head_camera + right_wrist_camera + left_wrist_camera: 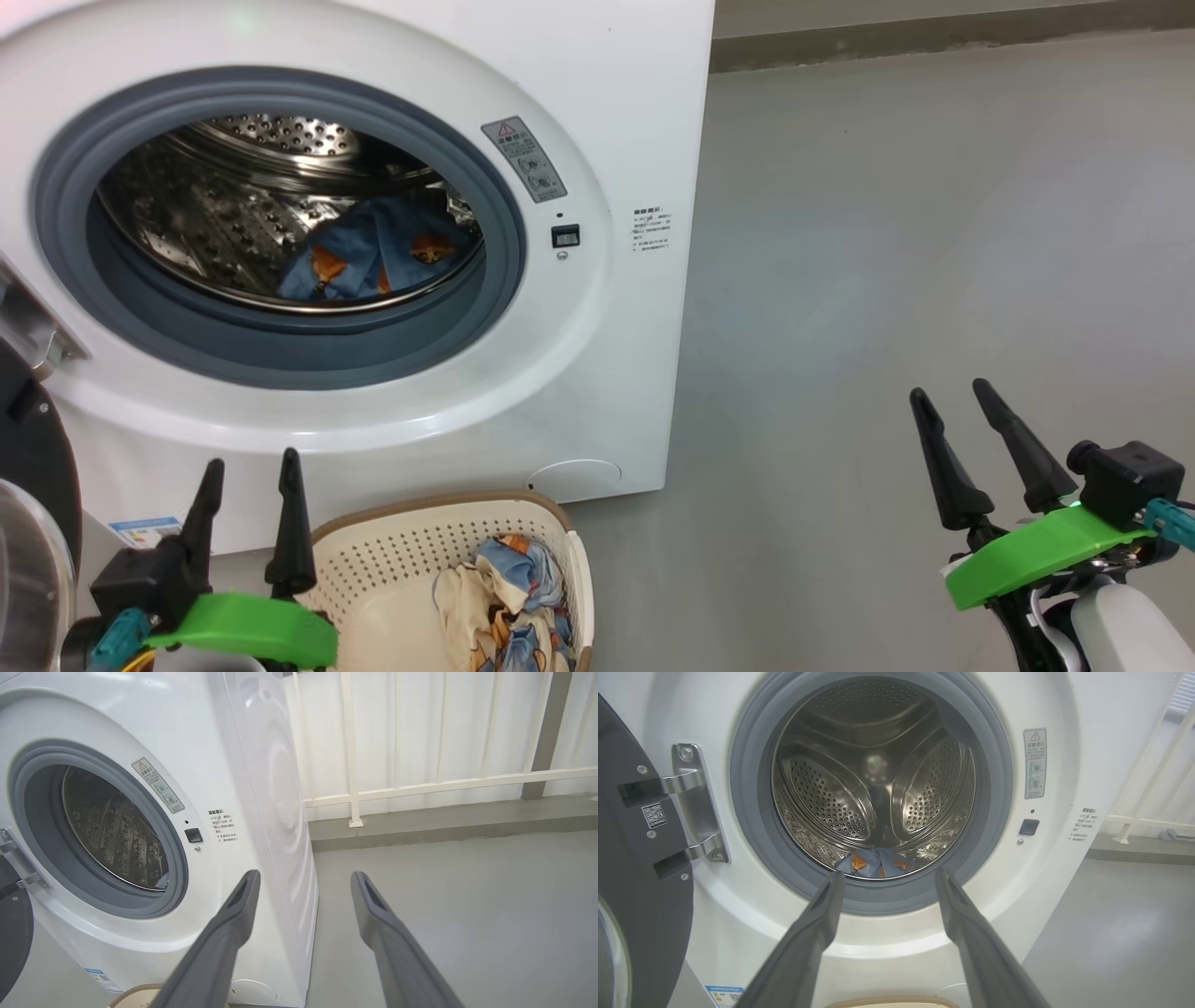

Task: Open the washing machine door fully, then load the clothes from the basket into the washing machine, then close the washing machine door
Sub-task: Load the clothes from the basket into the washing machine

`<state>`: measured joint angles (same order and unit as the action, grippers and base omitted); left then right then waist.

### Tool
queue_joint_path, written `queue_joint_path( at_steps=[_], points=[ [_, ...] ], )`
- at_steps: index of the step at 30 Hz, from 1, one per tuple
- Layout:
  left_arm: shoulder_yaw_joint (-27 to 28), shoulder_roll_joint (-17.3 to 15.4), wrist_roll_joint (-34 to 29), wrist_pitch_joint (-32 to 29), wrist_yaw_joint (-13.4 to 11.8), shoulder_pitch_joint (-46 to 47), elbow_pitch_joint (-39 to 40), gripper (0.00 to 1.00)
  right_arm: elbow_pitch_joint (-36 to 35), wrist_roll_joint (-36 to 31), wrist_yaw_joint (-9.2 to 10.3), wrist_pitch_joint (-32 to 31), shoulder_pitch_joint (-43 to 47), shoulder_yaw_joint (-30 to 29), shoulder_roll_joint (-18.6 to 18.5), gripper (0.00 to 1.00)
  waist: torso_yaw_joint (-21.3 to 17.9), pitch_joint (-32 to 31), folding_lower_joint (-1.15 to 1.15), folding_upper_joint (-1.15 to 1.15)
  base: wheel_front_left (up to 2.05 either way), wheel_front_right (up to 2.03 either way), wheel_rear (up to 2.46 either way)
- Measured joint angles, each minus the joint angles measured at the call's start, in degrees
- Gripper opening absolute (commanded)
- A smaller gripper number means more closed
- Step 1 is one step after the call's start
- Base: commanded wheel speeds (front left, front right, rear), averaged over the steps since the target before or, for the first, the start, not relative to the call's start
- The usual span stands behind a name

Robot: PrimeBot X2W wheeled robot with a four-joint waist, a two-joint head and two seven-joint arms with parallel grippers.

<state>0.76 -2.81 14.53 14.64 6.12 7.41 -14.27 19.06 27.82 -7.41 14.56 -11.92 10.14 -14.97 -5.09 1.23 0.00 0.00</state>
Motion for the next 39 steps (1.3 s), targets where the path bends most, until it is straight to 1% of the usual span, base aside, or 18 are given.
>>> queue_joint_path(
  at_steps=[9, 18, 20, 39],
  points=[
    [-0.33, 0.18, 0.71, 0.00, -0.83, -0.47, 1.38, 1.00, -0.18, 0.00, 0.00, 0.00, -0.01, -0.37, -0.97, 1.00, 0.05, 0.45, 0.00, 0.00, 0.00, 0.00, 0.00],
    [-0.86, 0.30, 0.93, 0.00, -0.94, -0.48, 1.75, 1.00, -0.36, 0.03, 0.00, 0.00, -0.01, -0.10, -0.98, 1.00, 0.30, 0.63, 0.00, 0.00, 0.00, 0.00, 0.00],
    [-0.87, 0.31, 0.93, 0.00, -1.41, -0.48, 1.92, 1.00, -0.41, 0.04, 0.00, 0.00, -0.01, -0.10, -0.99, 1.00, 0.32, 0.78, 0.00, 0.00, 0.00, 0.00, 0.00],
    [-1.22, 0.46, 0.94, 0.00, -1.60, -0.48, 2.44, 1.00, -0.57, 0.05, 0.00, 0.00, -0.06, 0.18, -1.04, 1.00, 0.16, 1.21, 0.00, 0.00, 0.00, 0.00, 0.00]
  ],
)
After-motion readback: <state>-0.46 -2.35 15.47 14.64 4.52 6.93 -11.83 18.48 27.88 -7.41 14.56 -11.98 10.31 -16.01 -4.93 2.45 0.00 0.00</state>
